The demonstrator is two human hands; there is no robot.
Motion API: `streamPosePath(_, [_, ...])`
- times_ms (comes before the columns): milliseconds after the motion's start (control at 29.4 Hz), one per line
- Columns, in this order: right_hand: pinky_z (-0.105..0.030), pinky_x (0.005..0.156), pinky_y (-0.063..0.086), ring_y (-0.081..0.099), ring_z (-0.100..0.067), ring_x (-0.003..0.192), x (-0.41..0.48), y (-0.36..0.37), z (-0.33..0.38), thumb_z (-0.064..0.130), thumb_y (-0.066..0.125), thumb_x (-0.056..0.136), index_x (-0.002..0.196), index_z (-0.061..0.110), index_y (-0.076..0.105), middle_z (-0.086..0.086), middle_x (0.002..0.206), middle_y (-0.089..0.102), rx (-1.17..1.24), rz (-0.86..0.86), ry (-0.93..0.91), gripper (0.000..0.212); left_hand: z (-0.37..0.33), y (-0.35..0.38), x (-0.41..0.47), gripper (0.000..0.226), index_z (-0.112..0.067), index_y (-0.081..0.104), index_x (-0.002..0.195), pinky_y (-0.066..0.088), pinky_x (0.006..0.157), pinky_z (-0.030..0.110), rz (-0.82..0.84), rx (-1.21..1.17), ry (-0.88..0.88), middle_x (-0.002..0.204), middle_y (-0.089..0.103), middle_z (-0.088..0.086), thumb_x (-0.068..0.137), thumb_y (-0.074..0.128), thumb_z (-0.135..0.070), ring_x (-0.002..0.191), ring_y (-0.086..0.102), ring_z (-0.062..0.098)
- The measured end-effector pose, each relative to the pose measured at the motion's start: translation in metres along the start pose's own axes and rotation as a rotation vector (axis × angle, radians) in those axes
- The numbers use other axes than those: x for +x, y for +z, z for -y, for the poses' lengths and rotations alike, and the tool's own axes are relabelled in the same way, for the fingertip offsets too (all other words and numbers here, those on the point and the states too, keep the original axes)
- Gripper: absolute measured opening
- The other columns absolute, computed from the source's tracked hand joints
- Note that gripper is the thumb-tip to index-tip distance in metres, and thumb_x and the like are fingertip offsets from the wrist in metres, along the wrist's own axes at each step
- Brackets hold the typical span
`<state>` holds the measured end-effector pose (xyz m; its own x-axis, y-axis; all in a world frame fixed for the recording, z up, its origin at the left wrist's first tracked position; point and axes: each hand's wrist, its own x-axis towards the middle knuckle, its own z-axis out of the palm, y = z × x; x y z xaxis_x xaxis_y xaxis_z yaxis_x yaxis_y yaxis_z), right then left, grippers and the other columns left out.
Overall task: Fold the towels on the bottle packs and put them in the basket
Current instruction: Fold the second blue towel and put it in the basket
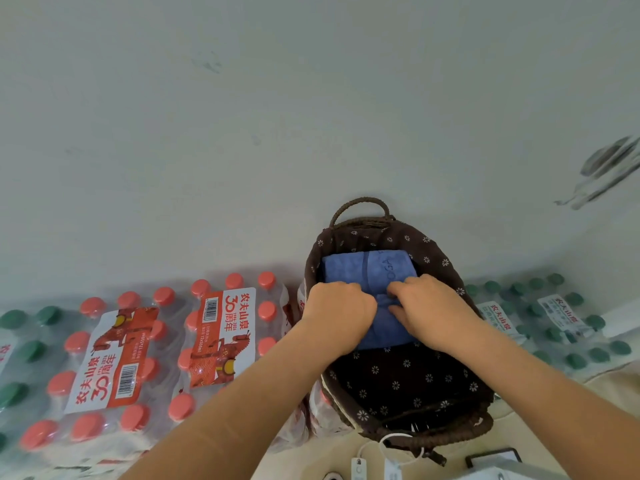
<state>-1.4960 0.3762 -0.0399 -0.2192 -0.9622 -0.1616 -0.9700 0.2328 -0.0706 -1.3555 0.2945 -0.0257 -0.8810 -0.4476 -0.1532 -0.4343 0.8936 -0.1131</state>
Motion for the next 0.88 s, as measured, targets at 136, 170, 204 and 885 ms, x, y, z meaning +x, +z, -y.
streamPosePath(136, [-0.032,0.077,0.047,0.057,-0.021,0.098,0.001,-0.015,-0.007,0.035,0.051,0.092,0.111,0.026,0.061,0.000,0.107,0.065,0.091,0.035,0.019,0.024,0.003,-0.001,-0.008,0.007,-0.017,0.060,0.093,0.031,0.055,0.034,-0.034,-0.009,0.034,0.095,0.059,0.001,0.092,0.053,-0.020,0.086,0.058,0.023])
streamPosePath(170, [-0.032,0.076,0.047,0.058,-0.019,0.097,0.001,-0.018,-0.008,0.035,0.052,0.091,0.110,0.028,0.062,0.002,0.106,0.066,0.111,0.023,0.019,0.022,0.004,-0.002,-0.010,0.007,-0.017,0.059,0.092,0.031,0.056,0.033,-0.055,-0.022,0.029,0.094,0.059,0.001,0.091,0.053,-0.017,0.088,0.057,0.023])
streamPosePath(204, [-0.031,0.077,0.048,0.059,-0.017,0.097,0.000,-0.021,-0.008,0.034,0.053,0.091,0.109,0.029,0.062,0.004,0.106,0.066,0.148,0.012,0.020,0.021,0.005,-0.003,-0.013,0.008,-0.016,0.060,0.090,0.030,0.057,0.033,-0.077,-0.043,0.013,0.094,0.059,0.001,0.089,0.052,-0.014,0.089,0.055,0.023])
streamPosePath(885, [-0.034,0.081,0.052,0.063,-0.006,0.079,0.016,-0.103,0.160,0.029,0.057,0.092,0.098,0.030,0.068,0.011,0.084,0.068,0.437,0.037,-0.174,0.013,0.104,0.022,-0.176,0.017,-0.021,0.068,0.085,0.050,0.056,0.032,-0.477,-0.822,-0.427,0.069,0.068,-0.007,0.090,0.052,-0.025,0.059,0.060,0.006])
